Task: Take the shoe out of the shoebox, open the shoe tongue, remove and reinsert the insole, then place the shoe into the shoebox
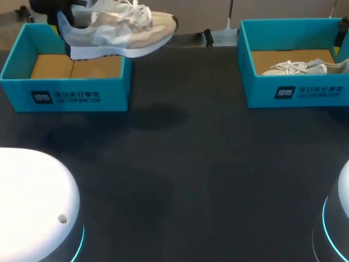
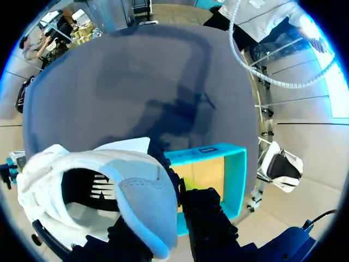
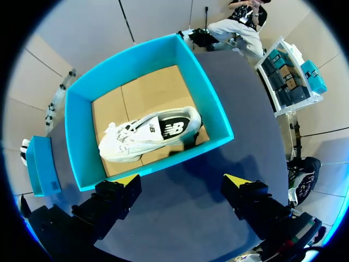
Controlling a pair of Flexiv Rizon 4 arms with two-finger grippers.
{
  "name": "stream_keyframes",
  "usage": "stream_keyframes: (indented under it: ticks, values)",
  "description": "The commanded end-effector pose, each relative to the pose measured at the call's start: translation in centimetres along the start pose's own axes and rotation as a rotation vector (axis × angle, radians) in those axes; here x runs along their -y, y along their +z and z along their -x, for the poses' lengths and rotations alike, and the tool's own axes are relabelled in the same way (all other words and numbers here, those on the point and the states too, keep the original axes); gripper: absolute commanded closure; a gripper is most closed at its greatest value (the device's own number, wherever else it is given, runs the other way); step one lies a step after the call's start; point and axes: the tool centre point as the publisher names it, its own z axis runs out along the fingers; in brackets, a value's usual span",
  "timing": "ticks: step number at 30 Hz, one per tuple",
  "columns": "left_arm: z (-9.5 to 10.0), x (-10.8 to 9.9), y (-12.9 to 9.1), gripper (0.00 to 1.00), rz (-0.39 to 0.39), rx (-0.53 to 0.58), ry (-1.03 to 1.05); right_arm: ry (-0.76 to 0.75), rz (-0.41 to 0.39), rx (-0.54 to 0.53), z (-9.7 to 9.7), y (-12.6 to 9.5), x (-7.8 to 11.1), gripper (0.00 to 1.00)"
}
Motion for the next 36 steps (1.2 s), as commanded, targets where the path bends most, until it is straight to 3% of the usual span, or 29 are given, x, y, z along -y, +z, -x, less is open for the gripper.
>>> stream_keyframes:
  ticks: [1, 23, 36]
  values:
    - [1.4, 3.1, -0.5, 1.00, 0.053, 0.006, 0.006, 0.001, 0.001, 0.000, 0.0, 0.0, 0.0, 0.00]
    - [10.6, 12.6, -0.9, 1.00, 0.050, 0.028, 0.052, 0.001, 0.001, 0.000, 0.0, 0.0, 0.0, 0.00]
    - [15.9, 15.9, -0.5, 1.00, 0.042, 0.061, 0.040, 0.001, 0.001, 0.000, 0.0, 0.0, 0.0, 0.00]
